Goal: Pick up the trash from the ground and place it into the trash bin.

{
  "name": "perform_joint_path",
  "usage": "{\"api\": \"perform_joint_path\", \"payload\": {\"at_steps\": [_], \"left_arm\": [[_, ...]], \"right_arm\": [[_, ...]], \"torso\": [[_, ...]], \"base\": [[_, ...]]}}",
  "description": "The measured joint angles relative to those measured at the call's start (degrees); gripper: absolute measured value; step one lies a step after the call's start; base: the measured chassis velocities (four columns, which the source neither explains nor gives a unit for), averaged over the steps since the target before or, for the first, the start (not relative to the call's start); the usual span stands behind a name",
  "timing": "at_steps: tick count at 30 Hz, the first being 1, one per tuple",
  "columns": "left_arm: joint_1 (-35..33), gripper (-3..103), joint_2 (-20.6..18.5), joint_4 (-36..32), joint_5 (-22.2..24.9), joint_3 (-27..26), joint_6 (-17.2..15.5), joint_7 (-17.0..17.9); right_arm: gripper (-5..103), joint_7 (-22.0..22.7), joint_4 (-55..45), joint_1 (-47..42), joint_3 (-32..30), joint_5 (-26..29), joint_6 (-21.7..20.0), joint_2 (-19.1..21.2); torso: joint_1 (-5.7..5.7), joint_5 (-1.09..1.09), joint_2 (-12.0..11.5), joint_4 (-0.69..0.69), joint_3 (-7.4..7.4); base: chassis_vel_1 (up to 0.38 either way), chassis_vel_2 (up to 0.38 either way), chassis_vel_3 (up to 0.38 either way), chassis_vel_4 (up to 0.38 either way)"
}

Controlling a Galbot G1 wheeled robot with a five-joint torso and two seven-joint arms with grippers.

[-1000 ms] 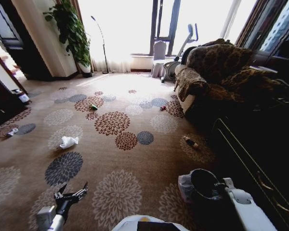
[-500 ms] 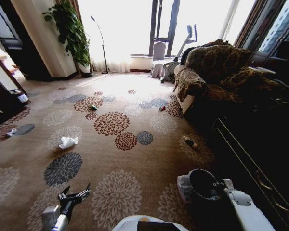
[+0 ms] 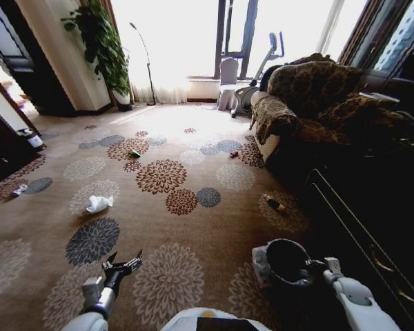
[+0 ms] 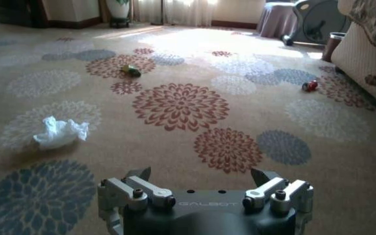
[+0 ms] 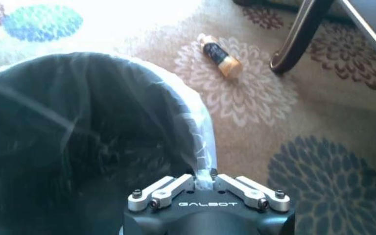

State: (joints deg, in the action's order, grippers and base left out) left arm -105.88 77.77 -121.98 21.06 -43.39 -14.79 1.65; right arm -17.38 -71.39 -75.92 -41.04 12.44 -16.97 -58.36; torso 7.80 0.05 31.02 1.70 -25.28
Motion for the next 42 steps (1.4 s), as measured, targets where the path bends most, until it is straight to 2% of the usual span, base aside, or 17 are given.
{"api": "perform_joint_path", "payload": {"at_steps": [3, 9, 13, 16, 19, 23, 25, 27, 28, 30, 31, 33, 39, 40, 42], "left_arm": [[1.7, 100, -1.0, 1.7, 0.4, 0.6, 0.1, 0.0], [5.0, 100, -2.7, 3.1, 1.9, 0.9, 0.4, 0.3], [6.4, 100, -2.7, 3.3, 2.1, 1.3, 0.4, 0.4], [8.2, 100, -2.1, 3.6, 1.2, 2.2, 0.9, 0.4], [9.3, 100, -1.5, 3.8, 0.0, 2.7, 1.6, 0.4], [12.5, 100, 0.1, 4.8, -4.7, 3.9, 4.2, -0.1], [14.6, 100, 0.9, 6.2, -8.5, 4.9, 7.6, -0.9], [15.1, 100, 1.0, 6.5, -9.1, 5.1, 8.2, -1.1], [17.0, 100, 1.5, 7.8, -10.9, 6.2, 10.4, -1.5], [19.5, 100, 2.1, 9.7, -11.4, 8.0, 13.0, -1.8], [19.5, 100, 2.1, 9.7, -11.4, 8.0, 13.0, -1.8], [22.7, 100, 3.0, 11.8, -11.3, 10.6, 15.1, -1.9], [25.6, 100, 4.1, 13.5, -10.6, 14.1, 16.5, -1.9], [26.0, 103, 4.6, 13.6, -10.7, 14.9, 16.8, -1.9], [26.1, 101, 5.1, 13.7, -10.8, 15.3, 16.9, -1.9]], "right_arm": [[0, 0.7, -0.4, -0.6, -0.9, 0.2, -0.1, -0.2], [0, 2.4, -5.2, -3.8, -3.7, 6.7, 2.3, 0.1], [0, 2.8, -7.7, -5.0, -4.6, 9.4, 4.5, -0.1], [0, 2.9, -12.9, -7.2, -5.8, 11.7, 6.4, -1.1], [0, 2.9, -15.5, -8.4, -6.4, 12.0, 6.8, -1.8], [0, 3.3, -20.6, -10.5, -7.1, 12.7, 7.2, -3.4], [0, 4.1, -23.7, -11.3, -7.1, 14.3, 8.0, -4.6], [0, 4.2, -24.2, -11.5, -7.0, 14.6, 8.1, -4.8], [0, 4.6, -25.9, -11.9, -6.9, 15.3, 8.8, -5.6], [0, 5.1, -27.8, -12.5, -6.7, 15.4, 10.2, -6.3], [0, 5.1, -27.8, -12.5, -6.7, 15.4, 10.2, -6.3], [0, 6.3, -30.1, -12.9, -6.7, 16.1, 11.0, -6.8], [0, 8.2, -31.9, -13.4, -6.7, 16.5, 11.7, -7.2], [0, 8.5, -32.6, -13.7, -6.6, 16.5, 11.7, -7.5], [0, 8.9, -33.2, -14.0, -6.6, 16.5, 11.8, -7.9]], "torso": [[0.00, 0.02, 0.0, -0.04, 0.00], [0.00, -0.05, 0.0, -0.01, 0.01], [0.00, -0.06, 0.0, -0.05, 0.01], [-0.01, -0.06, 0.0, 0.01, 0.01], [-0.01, -0.08, 0.0, -0.01, 0.01], [-0.01, -0.05, 0.0, -0.05, 0.01], [-0.01, -0.05, 0.0, -0.01, 0.01], [-0.01, -0.05, 0.0, 0.00, 0.01], [-0.01, -0.05, 0.0, 0.00, 0.01], [-0.01, -0.05, 0.0, -0.04, 0.01], [-0.01, -0.05, 0.0, -0.04, 0.01], [-0.01, -0.06, 0.0, -0.04, 0.00], [-0.01, -0.06, 0.0, -0.03, 0.01], [-0.01, -0.03, 0.0, -0.04, 0.01], [-0.01, -0.04, 0.0, -0.04, 0.01]], "base": [[0.000, 0.000, 0.000, 0.000], [0.000, 0.000, 0.000, 0.000], [0.000, 0.000, 0.000, 0.000], [0.000, 0.000, 0.000, 0.000], [0.000, 0.000, 0.000, 0.000], [0.000, 0.000, 0.000, 0.000], [0.000, 0.000, 0.000, 0.000], [0.000, 0.000, 0.000, 0.000], [0.000, 0.000, 0.000, 0.000], [0.000, 0.000, 0.000, 0.000], [0.000, 0.000, 0.000, 0.000], [0.000, 0.000, 0.000, 0.000], [0.000, 0.000, 0.000, 0.000], [0.000, 0.000, 0.000, 0.000], [0.000, 0.000, 0.000, 0.000]]}}
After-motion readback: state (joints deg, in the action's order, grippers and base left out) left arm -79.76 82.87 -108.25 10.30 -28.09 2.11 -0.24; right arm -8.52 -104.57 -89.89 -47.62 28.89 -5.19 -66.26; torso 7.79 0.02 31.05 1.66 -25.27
